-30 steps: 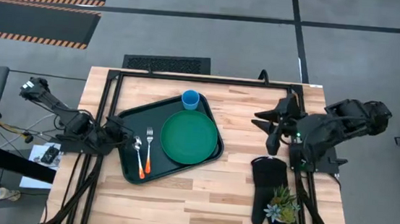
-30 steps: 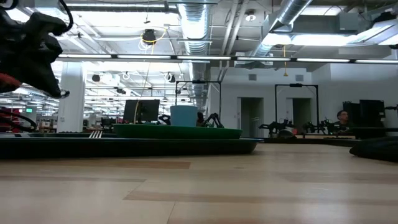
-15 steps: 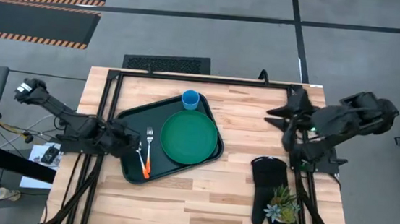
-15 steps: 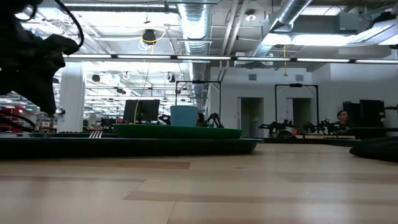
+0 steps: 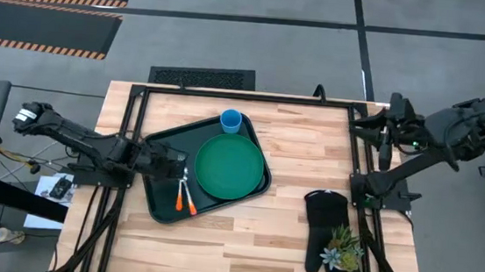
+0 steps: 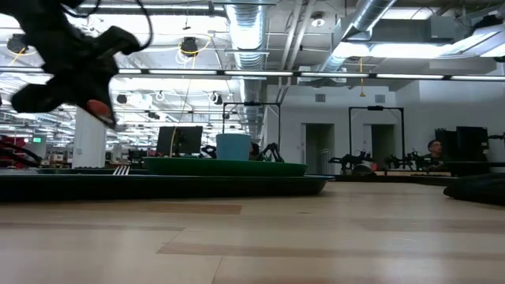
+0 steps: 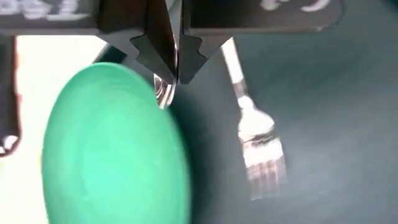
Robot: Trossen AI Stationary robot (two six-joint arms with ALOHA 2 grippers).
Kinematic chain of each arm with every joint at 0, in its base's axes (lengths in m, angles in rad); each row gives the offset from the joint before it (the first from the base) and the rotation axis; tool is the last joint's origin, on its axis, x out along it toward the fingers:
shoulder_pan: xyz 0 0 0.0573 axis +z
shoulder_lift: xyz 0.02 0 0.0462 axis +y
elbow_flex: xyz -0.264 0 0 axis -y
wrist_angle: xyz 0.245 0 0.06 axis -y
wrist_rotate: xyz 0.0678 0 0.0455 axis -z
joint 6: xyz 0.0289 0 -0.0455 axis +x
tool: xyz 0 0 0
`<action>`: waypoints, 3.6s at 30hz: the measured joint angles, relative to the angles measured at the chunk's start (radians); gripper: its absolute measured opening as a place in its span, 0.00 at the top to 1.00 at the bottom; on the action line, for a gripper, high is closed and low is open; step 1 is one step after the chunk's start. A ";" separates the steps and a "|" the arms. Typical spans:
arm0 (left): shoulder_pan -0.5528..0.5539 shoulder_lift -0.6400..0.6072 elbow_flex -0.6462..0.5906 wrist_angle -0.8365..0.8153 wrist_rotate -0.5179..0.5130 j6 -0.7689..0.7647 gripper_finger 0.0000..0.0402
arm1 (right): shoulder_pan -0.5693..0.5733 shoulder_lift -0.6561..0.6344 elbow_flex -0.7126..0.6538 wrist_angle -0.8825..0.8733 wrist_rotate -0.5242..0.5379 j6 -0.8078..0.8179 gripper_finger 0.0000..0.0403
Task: Pick and place plate/cup/fork/spoon on tray
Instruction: Put the orange spoon on the black tray to the left of the orange fork, then return to Home Position
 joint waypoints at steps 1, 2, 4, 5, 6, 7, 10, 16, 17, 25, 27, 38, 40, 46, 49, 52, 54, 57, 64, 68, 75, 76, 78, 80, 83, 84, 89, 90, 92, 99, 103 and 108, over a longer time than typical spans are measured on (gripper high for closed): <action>0.022 0.007 0.000 0.029 0.013 0.042 1.00 | 0.000 -0.007 0.000 -0.005 0.000 -0.008 0.70; 0.045 0.009 0.000 0.046 0.035 0.088 1.00 | 0.000 -0.013 0.000 -0.005 0.000 -0.014 0.70; 0.091 0.008 0.000 0.060 0.091 0.165 1.00 | -0.004 -0.016 0.000 -0.003 0.000 -0.021 0.70; 0.111 0.006 0.000 0.074 0.115 0.202 1.00 | -0.004 -0.019 0.000 -0.003 0.000 -0.022 0.70; 0.128 -0.004 0.000 0.081 0.133 0.236 1.00 | -0.004 -0.022 0.000 -0.003 0.000 -0.022 0.70; 0.141 -0.020 0.000 0.079 0.147 0.265 1.00 | -0.004 -0.023 0.000 -0.003 0.000 -0.022 0.70; 0.167 -0.077 0.000 0.056 0.157 0.332 1.00 | -0.004 -0.022 0.000 -0.003 0.000 -0.021 0.70; 0.197 -0.228 0.000 -0.106 0.114 0.382 1.00 | -0.004 -0.019 -0.003 -0.003 0.000 -0.021 0.70; 0.197 -0.248 0.000 -0.138 0.105 0.382 1.00 | -0.004 -0.018 -0.006 -0.003 0.000 -0.021 0.70; 0.195 -0.357 -0.020 -0.187 0.112 0.448 1.00 | -0.004 -0.028 -0.041 -0.001 0.010 -0.021 0.70; 0.195 -0.364 -0.041 -0.187 0.116 0.459 1.00 | -0.004 -0.029 -0.044 0.009 0.012 -0.021 0.70; 0.195 -0.367 -0.181 0.029 0.167 0.506 1.00 | -0.004 -0.034 -0.047 0.027 0.026 -0.021 0.70; 0.195 -0.367 -0.197 0.023 0.173 0.485 1.00 | -0.004 -0.034 -0.047 0.027 0.027 -0.021 0.70; 0.195 -0.366 -0.202 0.008 0.143 0.446 1.00 | -0.004 -0.034 -0.047 0.028 0.027 -0.021 0.70; 0.195 -0.366 -0.202 -0.065 0.143 0.407 1.00 | -0.004 -0.034 -0.047 0.028 0.027 -0.021 0.70; 0.195 -0.366 -0.202 -0.139 0.141 0.359 1.00 | -0.004 -0.034 -0.047 0.028 0.027 -0.021 0.70; 0.194 -0.366 -0.202 -0.141 0.134 0.358 1.00 | -0.004 -0.034 -0.047 0.028 0.027 -0.018 0.70; 0.195 -0.366 -0.202 -0.154 0.128 0.358 1.00 | -0.004 -0.034 -0.047 0.028 0.027 -0.013 0.70; 0.195 -0.358 -0.203 -0.187 0.123 0.341 1.00 | -0.004 -0.034 -0.047 0.029 0.027 -0.012 0.70; 0.195 -0.358 -0.230 -0.185 0.128 0.317 1.00 | -0.004 -0.034 -0.047 0.029 0.027 -0.011 0.70; 0.182 -0.360 -0.277 -0.121 0.146 0.286 1.00 | -0.004 -0.034 -0.047 0.038 0.027 -0.010 0.70; 0.182 -0.360 -0.277 -0.120 0.138 0.287 1.00 | -0.004 -0.034 -0.047 0.038 0.027 -0.011 0.70; 0.182 -0.360 -0.277 -0.121 0.139 0.293 1.00 | -0.004 -0.034 -0.047 0.038 0.027 -0.011 0.70; 0.182 -0.360 -0.277 -0.121 0.149 0.300 1.00 | -0.004 -0.034 -0.047 0.038 0.028 -0.011 0.70; 0.181 -0.360 -0.277 -0.121 0.159 0.302 1.00 | -0.004 -0.034 -0.047 0.037 0.027 -0.011 0.70; 0.181 -0.360 -0.277 -0.121 0.159 0.300 1.00 | -0.004 -0.034 -0.047 0.037 0.027 -0.012 0.70; 0.181 -0.360 -0.277 -0.118 0.162 0.297 1.00 | -0.004 -0.034 -0.047 0.037 0.027 -0.013 0.70; 0.181 -0.360 -0.277 -0.118 0.162 0.295 1.00 | -0.004 -0.034 -0.047 0.037 0.027 -0.013 0.70; 0.181 -0.360 -0.277 -0.118 0.161 0.283 0.99 | -0.004 -0.034 -0.047 0.036 0.027 -0.013 0.70; 0.181 -0.360 -0.277 -0.120 0.160 0.265 0.85 | -0.004 -0.034 -0.047 0.036 0.027 -0.013 0.70; 0.181 -0.360 -0.277 -0.121 0.160 0.261 0.77 | -0.004 -0.034 -0.047 0.036 0.027 -0.013 0.70; 0.181 -0.360 -0.277 -0.121 0.159 0.246 0.70 | -0.004 -0.034 -0.047 0.036 0.027 -0.013 0.70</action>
